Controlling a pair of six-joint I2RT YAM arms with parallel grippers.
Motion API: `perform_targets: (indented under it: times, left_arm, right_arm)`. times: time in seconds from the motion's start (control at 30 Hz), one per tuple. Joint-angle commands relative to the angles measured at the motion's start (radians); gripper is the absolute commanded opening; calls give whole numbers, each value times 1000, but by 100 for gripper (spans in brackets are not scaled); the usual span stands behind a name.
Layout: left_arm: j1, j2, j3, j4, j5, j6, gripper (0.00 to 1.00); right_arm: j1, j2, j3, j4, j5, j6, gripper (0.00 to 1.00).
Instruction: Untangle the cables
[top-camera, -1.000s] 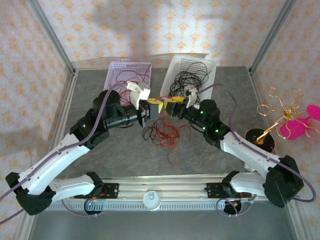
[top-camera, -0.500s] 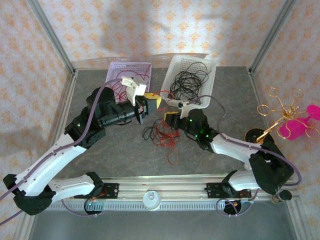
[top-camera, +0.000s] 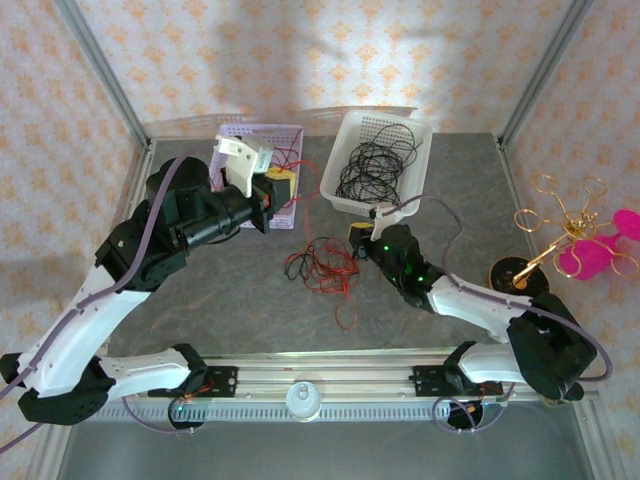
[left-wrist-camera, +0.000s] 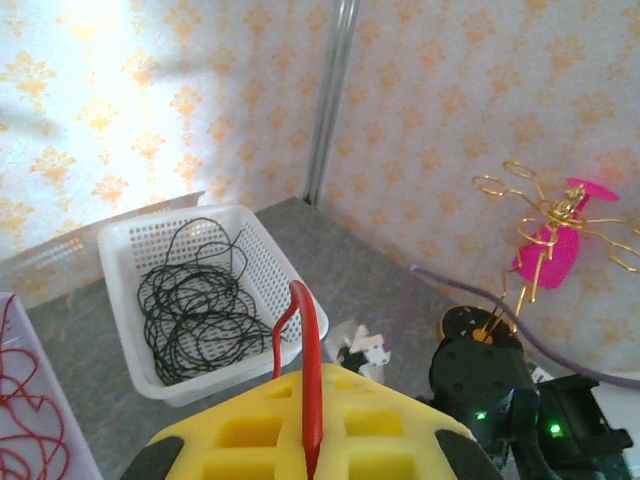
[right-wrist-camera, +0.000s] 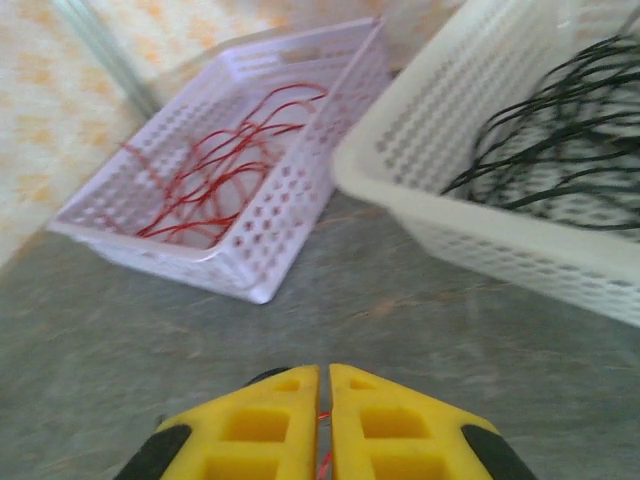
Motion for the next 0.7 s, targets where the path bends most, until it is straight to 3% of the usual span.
perform_targets:
  times: [0.0, 0.07, 0.17, 0.33, 0.5, 0.67]
  left_arm:
    - [-8, -7, 24, -120, -34, 27, 0]
    - [-9, -13, 4, -126, -32, 17, 0]
    - [-9, -17, -15, -137, -33, 10, 0]
    - [-9, -7, 0, -142, -199, -4, 0]
    - [13, 43, 42, -107, -302, 0, 0]
    - [115, 148, 85, -67, -295, 28, 0]
  right_arm:
    - [-5, -53, 12, -69, 291, -90, 6]
    - [-15, -72, 18, -66, 325, -119, 5]
    - [-30, -117, 37, -46, 223, -140, 9]
    - [-31, -115, 77, -55, 32, -125, 18]
    - [-30, -129, 74, -82, 1, -112, 20]
    - [-31, -172, 50, -100, -4, -106, 20]
